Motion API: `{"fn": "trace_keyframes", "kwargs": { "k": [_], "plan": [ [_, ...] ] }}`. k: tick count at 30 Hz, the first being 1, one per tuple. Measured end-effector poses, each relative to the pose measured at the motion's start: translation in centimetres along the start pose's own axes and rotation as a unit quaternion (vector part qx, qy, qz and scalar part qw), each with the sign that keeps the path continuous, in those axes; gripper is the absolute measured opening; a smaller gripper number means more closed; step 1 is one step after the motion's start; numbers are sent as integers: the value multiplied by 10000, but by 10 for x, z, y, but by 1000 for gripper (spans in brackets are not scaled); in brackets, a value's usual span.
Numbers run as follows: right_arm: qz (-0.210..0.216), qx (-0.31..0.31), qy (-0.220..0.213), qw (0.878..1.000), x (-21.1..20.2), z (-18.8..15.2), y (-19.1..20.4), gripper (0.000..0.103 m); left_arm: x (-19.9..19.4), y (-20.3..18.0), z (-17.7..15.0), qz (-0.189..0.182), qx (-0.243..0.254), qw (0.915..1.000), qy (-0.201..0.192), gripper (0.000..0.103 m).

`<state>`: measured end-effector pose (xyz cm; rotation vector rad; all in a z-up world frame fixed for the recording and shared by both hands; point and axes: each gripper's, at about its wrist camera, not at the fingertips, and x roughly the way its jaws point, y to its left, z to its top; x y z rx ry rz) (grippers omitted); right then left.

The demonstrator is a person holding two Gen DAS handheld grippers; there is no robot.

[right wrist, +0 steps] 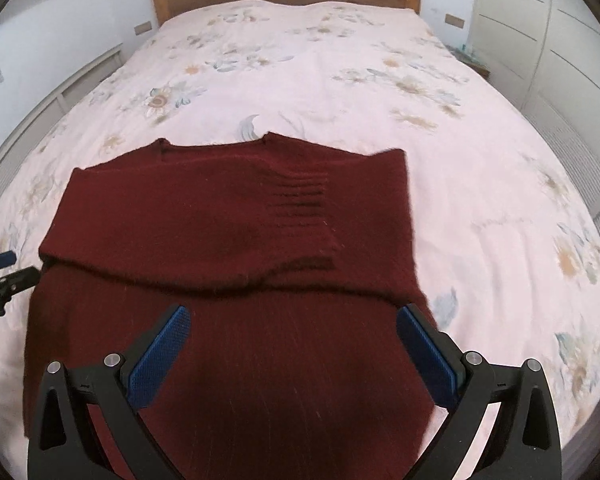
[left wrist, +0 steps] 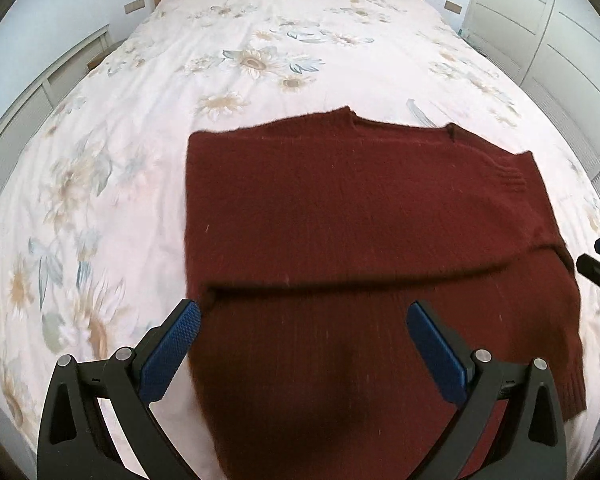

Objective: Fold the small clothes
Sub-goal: 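Grasp the sweater hem with both tools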

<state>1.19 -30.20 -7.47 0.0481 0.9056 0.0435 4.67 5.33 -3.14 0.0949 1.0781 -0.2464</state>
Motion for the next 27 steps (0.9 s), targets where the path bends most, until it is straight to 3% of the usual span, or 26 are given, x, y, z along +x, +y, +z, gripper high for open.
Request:
{"fn": "trace_keyframes", "kwargs": {
  "k": [14,21,23,27],
  "plan": [
    [-216,419,869,9951,1,-94,-53,103,-7,14,-100,191,-183,9967,768,102],
    [-48,551,1223,9910,5,-125,-56,102,2,8,-127,-152,-246,9937,1081,102],
    [1,507,1301,9902,6,-129,-55,100,5,0,-130,-201,-145,9934,1122,102],
    [66,438,1518,9874,11,-137,-48,75,8,-16,-135,-237,90,9928,1169,102]
  ]
}}
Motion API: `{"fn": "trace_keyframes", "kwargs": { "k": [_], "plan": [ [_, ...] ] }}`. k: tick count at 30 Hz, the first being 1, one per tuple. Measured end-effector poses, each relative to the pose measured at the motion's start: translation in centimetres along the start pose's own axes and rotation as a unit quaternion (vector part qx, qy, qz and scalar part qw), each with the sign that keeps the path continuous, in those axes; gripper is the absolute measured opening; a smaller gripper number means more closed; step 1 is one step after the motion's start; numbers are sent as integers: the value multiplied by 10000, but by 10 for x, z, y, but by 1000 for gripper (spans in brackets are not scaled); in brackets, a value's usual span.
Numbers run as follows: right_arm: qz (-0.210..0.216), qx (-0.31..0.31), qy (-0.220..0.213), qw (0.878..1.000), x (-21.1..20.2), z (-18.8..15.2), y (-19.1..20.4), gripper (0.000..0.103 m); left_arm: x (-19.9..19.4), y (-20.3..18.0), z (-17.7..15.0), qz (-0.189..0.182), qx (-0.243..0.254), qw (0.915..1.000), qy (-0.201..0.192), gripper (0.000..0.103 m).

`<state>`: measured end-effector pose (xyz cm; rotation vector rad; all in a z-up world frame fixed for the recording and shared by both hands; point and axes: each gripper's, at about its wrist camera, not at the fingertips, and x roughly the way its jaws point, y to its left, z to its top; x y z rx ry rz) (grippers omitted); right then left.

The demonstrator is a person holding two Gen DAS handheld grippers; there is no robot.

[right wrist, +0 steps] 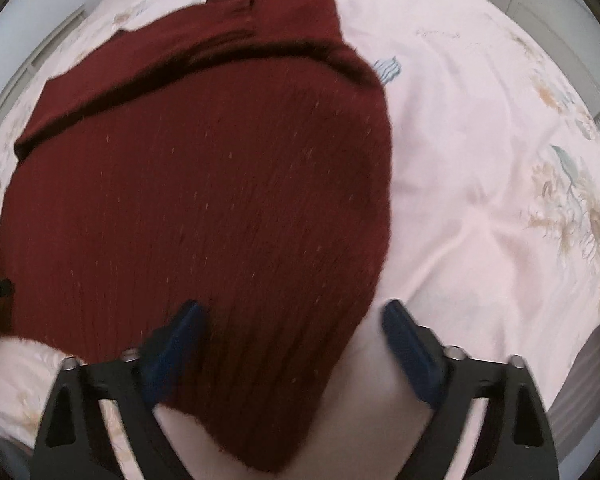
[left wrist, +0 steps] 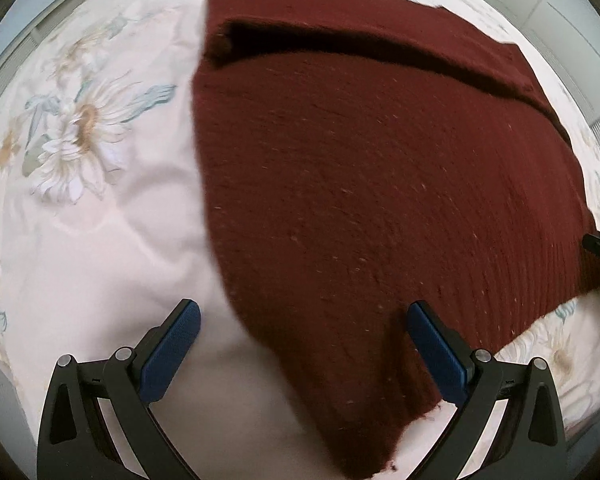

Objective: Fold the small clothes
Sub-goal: 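Grasp the sweater hem with both tools, then fold the hem up over the sweater body with both tools and release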

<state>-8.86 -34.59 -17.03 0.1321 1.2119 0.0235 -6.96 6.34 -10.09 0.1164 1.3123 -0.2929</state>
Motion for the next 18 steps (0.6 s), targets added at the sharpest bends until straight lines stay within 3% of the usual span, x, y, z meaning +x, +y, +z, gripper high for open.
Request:
{"fn": "trace_keyframes", "kwargs": {
  "k": [2,4,5,7,9,11,18],
  "plan": [
    [61,57,60,9999,1,-1,0,70,6,-8,0,-67,76,9999,92,100],
    [171,81,115,9998,-1,-1,0,55,10,-16,0,-130,194,9996,135,93],
    [258,87,128,9995,-2,0,-1,50,10,-19,0,-148,237,9995,129,82],
    [380,109,139,9991,-4,2,-1,28,9,-21,0,-196,254,9994,126,61],
    [453,115,137,9988,-6,4,-2,22,7,-21,1,-256,183,9995,99,31],
    [513,86,89,9986,-11,7,-1,17,5,-19,5,-397,127,9991,80,15],
    [810,164,-375,9959,-45,34,-2,14,-19,-18,21,-727,54,9971,-203,11]
  ]
}}
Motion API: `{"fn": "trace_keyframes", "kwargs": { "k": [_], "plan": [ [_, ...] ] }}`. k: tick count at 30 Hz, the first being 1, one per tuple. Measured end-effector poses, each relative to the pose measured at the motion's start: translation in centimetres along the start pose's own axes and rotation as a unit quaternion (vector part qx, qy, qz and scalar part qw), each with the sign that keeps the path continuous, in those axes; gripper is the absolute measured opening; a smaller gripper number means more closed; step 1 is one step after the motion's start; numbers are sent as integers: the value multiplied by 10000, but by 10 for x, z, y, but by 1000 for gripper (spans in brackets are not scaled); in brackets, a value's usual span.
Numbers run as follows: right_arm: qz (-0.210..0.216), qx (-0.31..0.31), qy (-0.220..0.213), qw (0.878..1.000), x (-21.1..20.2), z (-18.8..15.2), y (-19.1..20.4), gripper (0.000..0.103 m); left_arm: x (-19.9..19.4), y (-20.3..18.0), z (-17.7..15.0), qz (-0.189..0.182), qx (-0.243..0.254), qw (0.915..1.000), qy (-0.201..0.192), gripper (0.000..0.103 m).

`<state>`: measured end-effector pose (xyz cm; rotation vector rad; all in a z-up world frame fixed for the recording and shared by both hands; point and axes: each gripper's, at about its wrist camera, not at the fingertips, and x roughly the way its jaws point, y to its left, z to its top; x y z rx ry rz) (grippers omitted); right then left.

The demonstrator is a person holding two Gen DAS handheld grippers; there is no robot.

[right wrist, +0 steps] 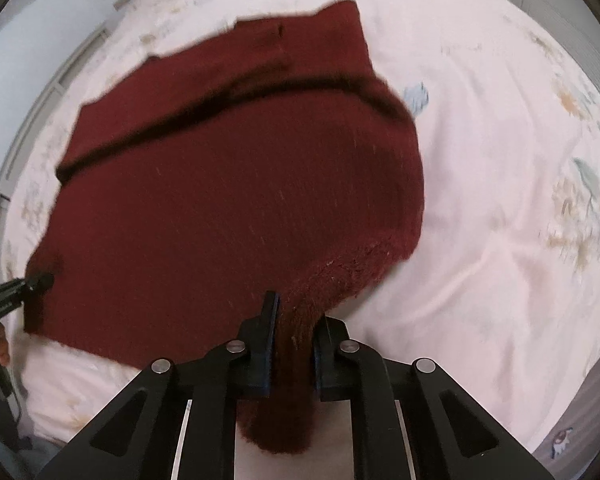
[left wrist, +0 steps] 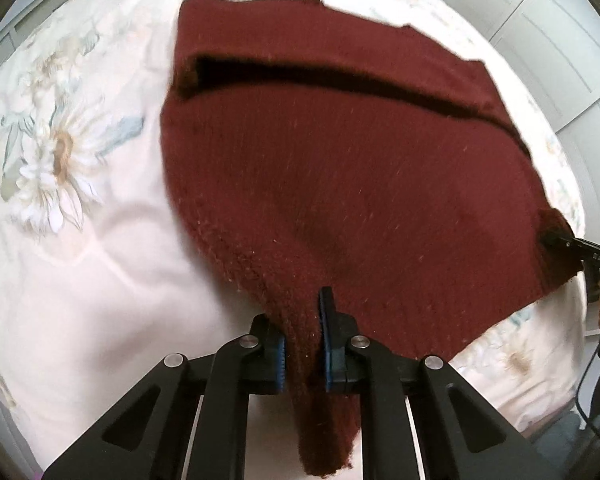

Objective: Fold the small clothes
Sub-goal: 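Fold the hem up over the sweater body with both tools and release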

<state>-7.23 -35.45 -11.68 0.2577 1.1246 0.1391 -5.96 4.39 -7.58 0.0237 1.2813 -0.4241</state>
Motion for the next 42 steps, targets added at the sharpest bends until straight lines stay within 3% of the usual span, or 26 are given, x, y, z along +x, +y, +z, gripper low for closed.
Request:
{"fn": "trace_keyframes", "kwargs": {
  "k": [3,10,16,21,28,38,42],
  "plan": [
    [169,21,-278,9995,-16,16,1,14,-14,-2,9,-114,-43,9998,-182,11],
    [458,258,-912,9944,-42,56,-3,13,-47,14,63,-195,-310,9966,-733,9],
    [376,278,-1376,9894,-51,108,6,13,-71,37,106,-132,-452,9920,-1172,9],
    [261,291,-1520,9876,-47,158,6,13,-76,52,155,6,-550,9888,-1384,9],
    [54,301,-1129,9931,-2,220,12,13,-42,63,208,433,-568,9908,-1153,9],
    [-332,463,-286,9980,75,251,6,17,29,84,234,825,-854,9914,-549,12],
    [-224,596,-305,9975,78,252,1,30,35,87,238,842,-986,9906,-442,13]
  ]
}}
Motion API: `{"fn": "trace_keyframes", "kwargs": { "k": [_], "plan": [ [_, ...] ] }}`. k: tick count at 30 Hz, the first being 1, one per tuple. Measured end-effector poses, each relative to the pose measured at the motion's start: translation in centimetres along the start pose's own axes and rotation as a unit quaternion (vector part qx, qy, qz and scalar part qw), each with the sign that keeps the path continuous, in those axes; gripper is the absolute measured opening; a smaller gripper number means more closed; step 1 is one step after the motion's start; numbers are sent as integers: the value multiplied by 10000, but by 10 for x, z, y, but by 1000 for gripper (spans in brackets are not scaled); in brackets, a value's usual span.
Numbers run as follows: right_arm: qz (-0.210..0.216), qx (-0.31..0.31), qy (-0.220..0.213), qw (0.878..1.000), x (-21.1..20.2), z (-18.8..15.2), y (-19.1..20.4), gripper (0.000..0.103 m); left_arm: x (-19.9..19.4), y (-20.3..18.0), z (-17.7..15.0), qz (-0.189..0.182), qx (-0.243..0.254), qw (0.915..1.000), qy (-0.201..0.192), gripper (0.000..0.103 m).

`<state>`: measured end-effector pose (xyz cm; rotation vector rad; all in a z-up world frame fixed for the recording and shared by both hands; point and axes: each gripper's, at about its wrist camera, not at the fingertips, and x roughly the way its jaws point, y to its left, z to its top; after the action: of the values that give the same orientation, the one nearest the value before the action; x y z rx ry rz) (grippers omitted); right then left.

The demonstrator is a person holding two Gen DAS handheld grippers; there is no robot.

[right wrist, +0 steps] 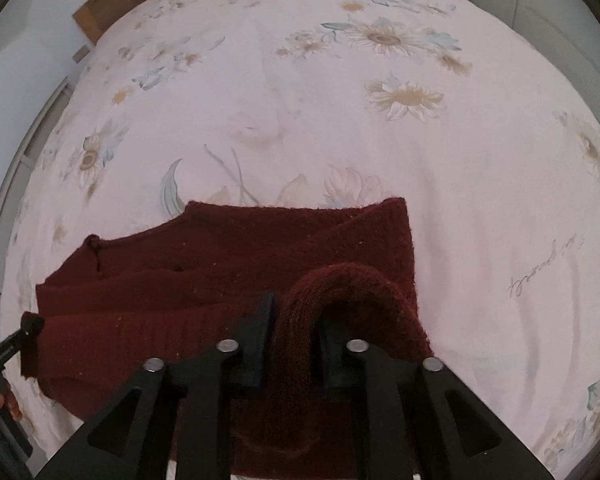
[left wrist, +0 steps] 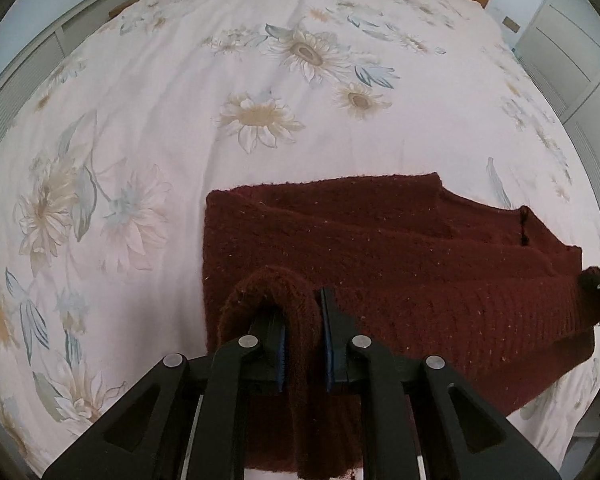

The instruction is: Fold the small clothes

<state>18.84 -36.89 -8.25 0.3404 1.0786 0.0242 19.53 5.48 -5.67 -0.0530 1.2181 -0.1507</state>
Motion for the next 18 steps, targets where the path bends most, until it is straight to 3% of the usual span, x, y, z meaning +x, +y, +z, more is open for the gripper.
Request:
{"fn": "trace_keyframes", "kwargs": {
  "k": [2,6,7,9,12,14,18],
  "plan": [
    [29,17,-48,10000,-4,1,0,33,-1,-1,2,-21,-58,10000,58,16],
    [94,48,-194,9998,-16,3,2,61,-5,2,9,-146,-251,9995,128,29],
    [95,29,-235,9997,-19,4,3,63,-7,2,10,-202,-309,9993,115,32],
    [112,-14,-336,9994,-28,6,6,65,-12,0,13,-342,-392,9986,76,43],
    [127,-108,-498,9986,-41,6,12,79,-25,-6,16,-324,-366,9987,-118,65],
    [125,-274,-574,9979,-48,3,20,80,-38,-11,17,-309,-290,9986,-301,66],
    [104,-663,-595,9960,-49,-12,38,84,-53,-27,15,-249,-78,9983,-515,91]
  ]
}}
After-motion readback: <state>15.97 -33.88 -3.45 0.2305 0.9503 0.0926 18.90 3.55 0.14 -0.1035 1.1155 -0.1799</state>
